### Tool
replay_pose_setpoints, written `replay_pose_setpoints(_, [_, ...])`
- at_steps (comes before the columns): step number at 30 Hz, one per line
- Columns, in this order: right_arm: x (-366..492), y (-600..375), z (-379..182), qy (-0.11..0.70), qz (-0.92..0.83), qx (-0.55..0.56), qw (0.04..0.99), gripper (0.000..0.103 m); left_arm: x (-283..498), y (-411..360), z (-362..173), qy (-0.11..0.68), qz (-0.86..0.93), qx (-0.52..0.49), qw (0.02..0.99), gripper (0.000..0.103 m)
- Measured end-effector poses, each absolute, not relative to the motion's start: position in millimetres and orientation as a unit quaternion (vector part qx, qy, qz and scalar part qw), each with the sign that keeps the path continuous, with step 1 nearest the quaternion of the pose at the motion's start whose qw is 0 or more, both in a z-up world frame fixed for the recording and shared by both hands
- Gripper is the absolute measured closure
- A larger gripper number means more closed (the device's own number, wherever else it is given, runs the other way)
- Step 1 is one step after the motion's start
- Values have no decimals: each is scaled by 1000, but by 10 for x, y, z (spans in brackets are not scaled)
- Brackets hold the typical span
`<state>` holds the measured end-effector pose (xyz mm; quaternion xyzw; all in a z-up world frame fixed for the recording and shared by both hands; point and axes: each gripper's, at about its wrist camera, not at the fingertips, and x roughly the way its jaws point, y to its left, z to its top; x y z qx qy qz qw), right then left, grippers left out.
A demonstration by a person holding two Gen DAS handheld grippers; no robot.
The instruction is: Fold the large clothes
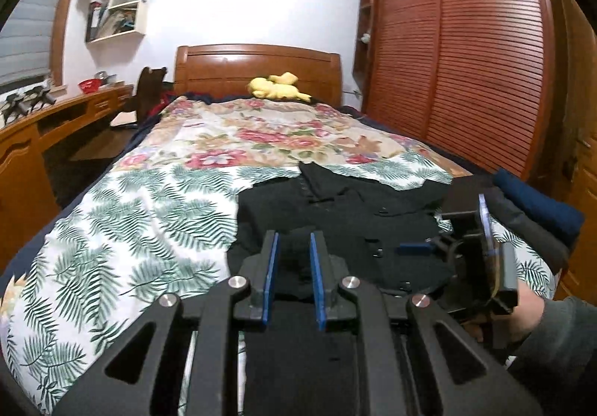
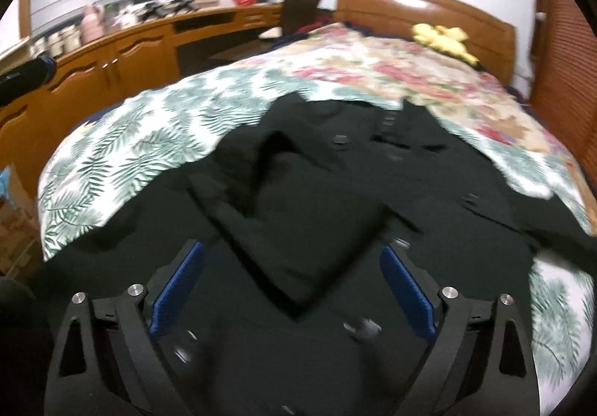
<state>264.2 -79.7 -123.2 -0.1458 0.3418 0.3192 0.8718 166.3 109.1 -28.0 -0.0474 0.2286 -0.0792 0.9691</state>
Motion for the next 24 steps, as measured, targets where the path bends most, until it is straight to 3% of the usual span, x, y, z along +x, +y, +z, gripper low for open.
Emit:
replay_pose_setpoints(5, [2774,-325,-1420,373,343,-168,846,21,1652,1295,-346,233,-66,-63,968,89])
replay_pose_setpoints(11, [2966,-73,-1601,397,320,-192,839,24,1641,1477,-393,235,-67,-82,966,88])
replay_pose_setpoints(15, [3058,-39,-1701,408,305,-203,836,30,1607,1516,-382,227,-68,-88,968,78])
replay_pose_setpoints(18, [3079,-53,-1778,415,302,-217,831,47,1578,1533,-362,219,-58,-89,970,71])
replay_pose_setpoints(20, [3068,-68,-1789,414,303,-221,829,72,1570,1533,-353,215,-52,-88,971,68])
replay_pose_setpoints(21, [3050,-88,-1778,409,306,-223,830,75,1567,1535,-351,213,-51,-89,972,66])
replay_pose_setpoints(23, [3027,-128,-1735,399,307,-224,834,93,1565,1532,-349,211,-50,-89,972,65])
replay_pose_setpoints(24, [3017,-159,-1696,393,304,-223,839,95,1565,1527,-350,211,-50,-87,972,65])
